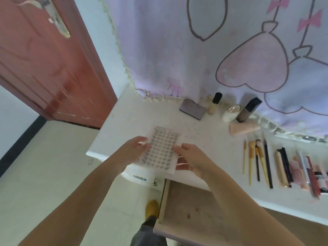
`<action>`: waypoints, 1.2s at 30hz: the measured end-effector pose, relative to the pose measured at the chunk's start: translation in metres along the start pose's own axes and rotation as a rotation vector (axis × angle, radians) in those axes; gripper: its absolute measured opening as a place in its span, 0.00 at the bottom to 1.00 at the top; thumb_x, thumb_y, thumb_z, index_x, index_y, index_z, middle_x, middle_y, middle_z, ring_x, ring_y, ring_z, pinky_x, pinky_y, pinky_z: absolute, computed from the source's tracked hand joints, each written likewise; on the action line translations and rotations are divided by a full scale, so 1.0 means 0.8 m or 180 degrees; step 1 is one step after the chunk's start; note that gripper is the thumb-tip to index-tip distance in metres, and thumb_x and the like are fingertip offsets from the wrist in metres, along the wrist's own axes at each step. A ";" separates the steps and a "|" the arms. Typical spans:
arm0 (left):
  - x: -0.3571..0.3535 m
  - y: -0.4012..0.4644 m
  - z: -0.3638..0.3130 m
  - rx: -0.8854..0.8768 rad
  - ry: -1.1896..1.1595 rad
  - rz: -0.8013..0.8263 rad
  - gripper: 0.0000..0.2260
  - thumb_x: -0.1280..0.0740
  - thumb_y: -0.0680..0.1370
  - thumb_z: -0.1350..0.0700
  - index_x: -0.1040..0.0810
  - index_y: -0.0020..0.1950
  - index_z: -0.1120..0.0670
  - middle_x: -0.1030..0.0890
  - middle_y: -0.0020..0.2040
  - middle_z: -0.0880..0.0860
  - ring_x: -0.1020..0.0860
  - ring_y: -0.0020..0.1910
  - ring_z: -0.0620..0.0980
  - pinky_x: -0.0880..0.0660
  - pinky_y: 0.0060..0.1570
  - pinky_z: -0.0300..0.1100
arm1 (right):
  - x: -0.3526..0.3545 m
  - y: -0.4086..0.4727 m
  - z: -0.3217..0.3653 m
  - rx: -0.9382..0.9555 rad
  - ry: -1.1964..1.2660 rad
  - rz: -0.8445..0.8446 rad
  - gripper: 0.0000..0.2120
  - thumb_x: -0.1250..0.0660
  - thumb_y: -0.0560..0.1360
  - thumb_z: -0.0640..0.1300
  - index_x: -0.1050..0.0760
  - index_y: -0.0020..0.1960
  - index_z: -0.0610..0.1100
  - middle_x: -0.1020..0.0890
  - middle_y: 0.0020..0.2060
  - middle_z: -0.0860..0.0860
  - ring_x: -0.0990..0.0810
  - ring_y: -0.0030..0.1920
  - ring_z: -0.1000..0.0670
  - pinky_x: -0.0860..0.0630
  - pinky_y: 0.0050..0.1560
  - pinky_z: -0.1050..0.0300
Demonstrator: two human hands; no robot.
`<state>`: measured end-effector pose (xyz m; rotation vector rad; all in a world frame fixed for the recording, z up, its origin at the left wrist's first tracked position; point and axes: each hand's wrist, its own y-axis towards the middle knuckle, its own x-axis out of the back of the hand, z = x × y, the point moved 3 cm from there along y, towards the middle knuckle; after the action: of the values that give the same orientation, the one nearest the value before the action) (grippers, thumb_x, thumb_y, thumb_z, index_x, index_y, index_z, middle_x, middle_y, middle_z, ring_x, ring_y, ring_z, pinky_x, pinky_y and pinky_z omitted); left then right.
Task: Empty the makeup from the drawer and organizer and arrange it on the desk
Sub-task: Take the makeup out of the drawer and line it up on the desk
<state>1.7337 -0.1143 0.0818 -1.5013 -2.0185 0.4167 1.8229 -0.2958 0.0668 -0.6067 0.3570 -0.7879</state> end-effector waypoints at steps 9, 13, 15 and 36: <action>0.066 0.209 -0.042 -0.0067 0.0538 -0.0646 0.19 0.37 0.79 0.55 0.31 0.69 0.59 0.23 0.58 0.57 0.24 0.55 0.55 0.28 0.56 0.45 | -0.020 0.206 0.093 0.0224 -0.1639 -0.1136 0.25 0.41 0.80 0.47 0.41 0.73 0.40 0.26 0.63 0.42 0.24 0.60 0.41 0.25 0.59 0.48; 0.070 0.260 -0.047 -0.0188 0.1084 -0.0733 0.21 0.37 0.79 0.53 0.31 0.70 0.60 0.25 0.63 0.58 0.26 0.62 0.56 0.32 0.62 0.43 | -0.014 0.241 0.108 0.0186 -0.2002 -0.1466 0.19 0.43 0.80 0.45 0.36 0.69 0.40 0.28 0.61 0.41 0.26 0.58 0.41 0.27 0.59 0.50; 0.066 0.278 -0.046 -0.0262 0.1325 -0.0735 0.19 0.37 0.79 0.52 0.28 0.67 0.60 0.25 0.60 0.59 0.26 0.59 0.57 0.30 0.59 0.45 | -0.011 0.250 0.112 0.0135 -0.2155 -0.1602 0.16 0.44 0.80 0.43 0.35 0.67 0.40 0.30 0.62 0.41 0.26 0.58 0.41 0.27 0.57 0.49; -0.125 0.074 0.004 -0.1086 0.1369 -0.0228 0.14 0.40 0.80 0.54 0.27 0.65 0.55 0.25 0.60 0.53 0.28 0.60 0.50 0.34 0.59 0.39 | 0.104 0.020 -0.047 0.0212 -0.1255 -0.1392 0.12 0.42 0.80 0.43 0.29 0.63 0.47 0.21 0.48 0.48 0.21 0.38 0.53 0.29 0.31 0.66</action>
<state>1.7969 -0.1898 0.0193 -1.5457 -1.8443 -0.2770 1.8674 -0.3634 0.0215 -0.7718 -0.1716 -1.0667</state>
